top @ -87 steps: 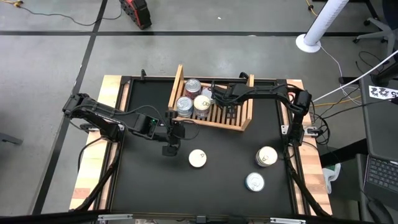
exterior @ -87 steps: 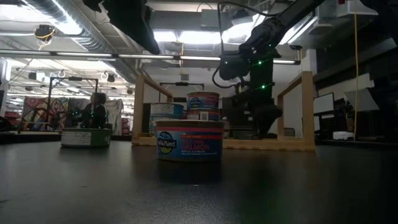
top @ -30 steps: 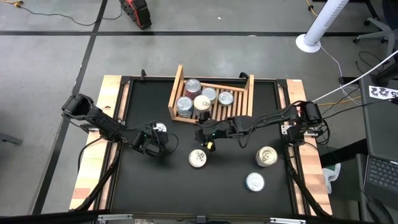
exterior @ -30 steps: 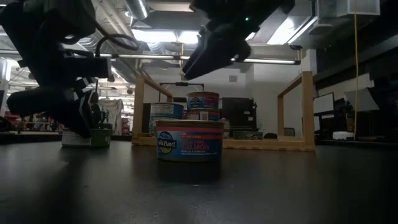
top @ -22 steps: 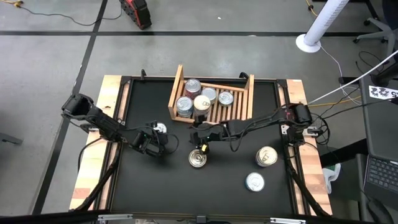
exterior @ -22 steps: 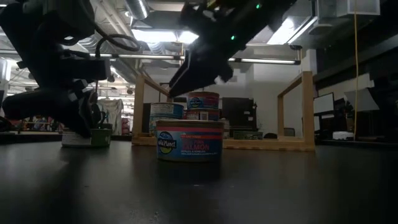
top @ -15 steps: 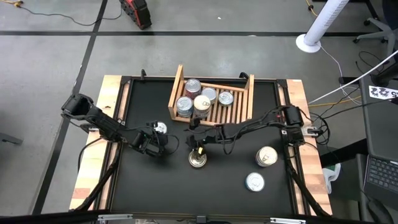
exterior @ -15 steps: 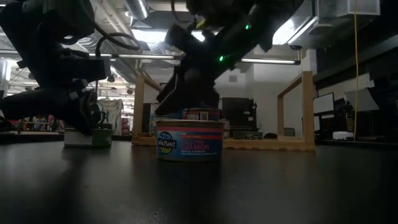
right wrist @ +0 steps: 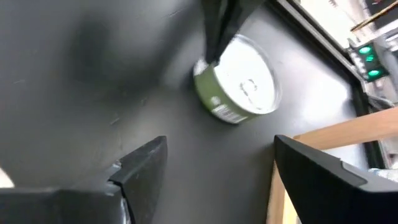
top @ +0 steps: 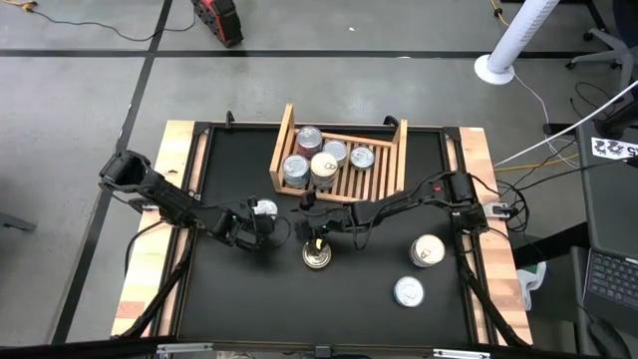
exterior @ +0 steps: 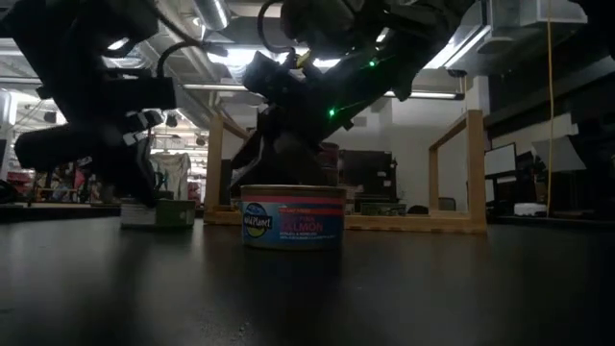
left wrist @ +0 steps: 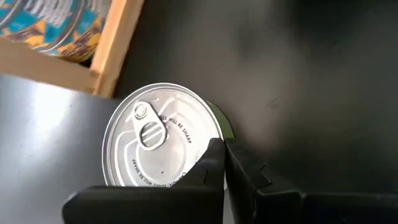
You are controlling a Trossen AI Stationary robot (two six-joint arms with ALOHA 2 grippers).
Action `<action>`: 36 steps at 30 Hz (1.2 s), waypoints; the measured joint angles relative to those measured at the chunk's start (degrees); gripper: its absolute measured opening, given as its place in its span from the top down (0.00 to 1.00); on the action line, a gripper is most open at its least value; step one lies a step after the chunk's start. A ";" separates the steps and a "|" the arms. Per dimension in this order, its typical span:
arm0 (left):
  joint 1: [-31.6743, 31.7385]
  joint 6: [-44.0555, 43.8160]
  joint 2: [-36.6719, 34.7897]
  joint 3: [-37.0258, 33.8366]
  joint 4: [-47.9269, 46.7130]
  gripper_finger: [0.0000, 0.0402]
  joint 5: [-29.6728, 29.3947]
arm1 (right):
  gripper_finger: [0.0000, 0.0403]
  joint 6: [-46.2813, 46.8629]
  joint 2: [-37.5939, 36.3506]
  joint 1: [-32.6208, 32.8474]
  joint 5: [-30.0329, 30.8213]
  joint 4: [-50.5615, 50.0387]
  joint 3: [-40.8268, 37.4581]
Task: Stack canned seafood by type on shelf
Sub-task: Stack the green tuna can on top of the other green tuna can on the shelf
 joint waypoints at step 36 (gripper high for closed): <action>4.57 1.62 -0.05 12.84 5.99 1.00 5.49 | 0.28 -10.35 -0.07 0.07 6.69 1.64 0.00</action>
